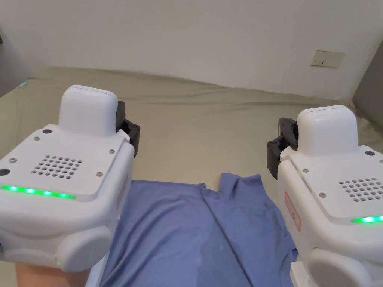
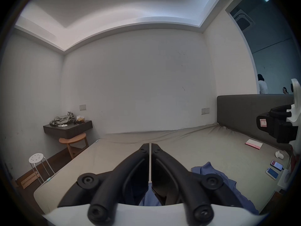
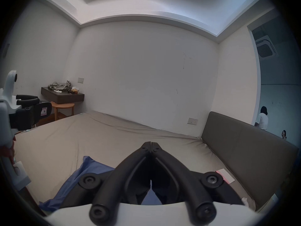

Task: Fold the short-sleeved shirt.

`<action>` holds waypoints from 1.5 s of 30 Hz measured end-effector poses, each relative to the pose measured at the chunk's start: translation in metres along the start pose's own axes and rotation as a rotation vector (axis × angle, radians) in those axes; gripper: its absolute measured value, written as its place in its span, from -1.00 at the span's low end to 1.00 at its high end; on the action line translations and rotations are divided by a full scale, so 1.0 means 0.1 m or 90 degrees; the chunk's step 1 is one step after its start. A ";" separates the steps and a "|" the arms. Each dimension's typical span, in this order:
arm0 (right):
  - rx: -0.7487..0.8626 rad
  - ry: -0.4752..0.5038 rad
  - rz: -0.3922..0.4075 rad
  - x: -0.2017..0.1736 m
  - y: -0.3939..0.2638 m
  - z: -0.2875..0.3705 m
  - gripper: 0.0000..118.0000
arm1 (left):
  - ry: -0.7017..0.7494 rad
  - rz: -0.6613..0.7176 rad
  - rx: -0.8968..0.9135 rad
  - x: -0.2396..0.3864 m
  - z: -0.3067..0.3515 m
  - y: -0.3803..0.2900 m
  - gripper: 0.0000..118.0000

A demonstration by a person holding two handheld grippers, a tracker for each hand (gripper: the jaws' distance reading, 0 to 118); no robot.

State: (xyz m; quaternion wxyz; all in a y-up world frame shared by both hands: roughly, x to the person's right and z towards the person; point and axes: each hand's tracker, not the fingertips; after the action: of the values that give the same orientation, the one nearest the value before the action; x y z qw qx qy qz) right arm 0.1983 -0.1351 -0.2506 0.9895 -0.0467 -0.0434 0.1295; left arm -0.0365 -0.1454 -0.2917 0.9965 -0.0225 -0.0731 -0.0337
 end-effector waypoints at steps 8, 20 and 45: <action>-0.042 0.001 0.000 -0.07 -0.29 -0.36 -1.00 | -0.006 -0.006 -0.050 0.01 -0.40 -0.32 -0.98; -0.202 -0.010 0.004 0.16 -1.21 -1.02 -1.00 | 0.017 0.041 -0.444 -0.69 -1.94 -2.28 -0.78; -0.297 -0.041 -0.005 0.84 -1.68 -1.82 -1.00 | 0.023 -0.042 -0.465 -0.64 -2.99 -2.65 -0.98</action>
State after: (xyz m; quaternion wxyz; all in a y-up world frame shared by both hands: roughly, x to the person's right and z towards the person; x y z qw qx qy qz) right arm 0.3397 -0.2891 -0.4072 0.9504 -0.2701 -0.1038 0.1137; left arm -0.0752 -0.4206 -0.5859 0.9221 -0.3742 -0.0392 -0.0904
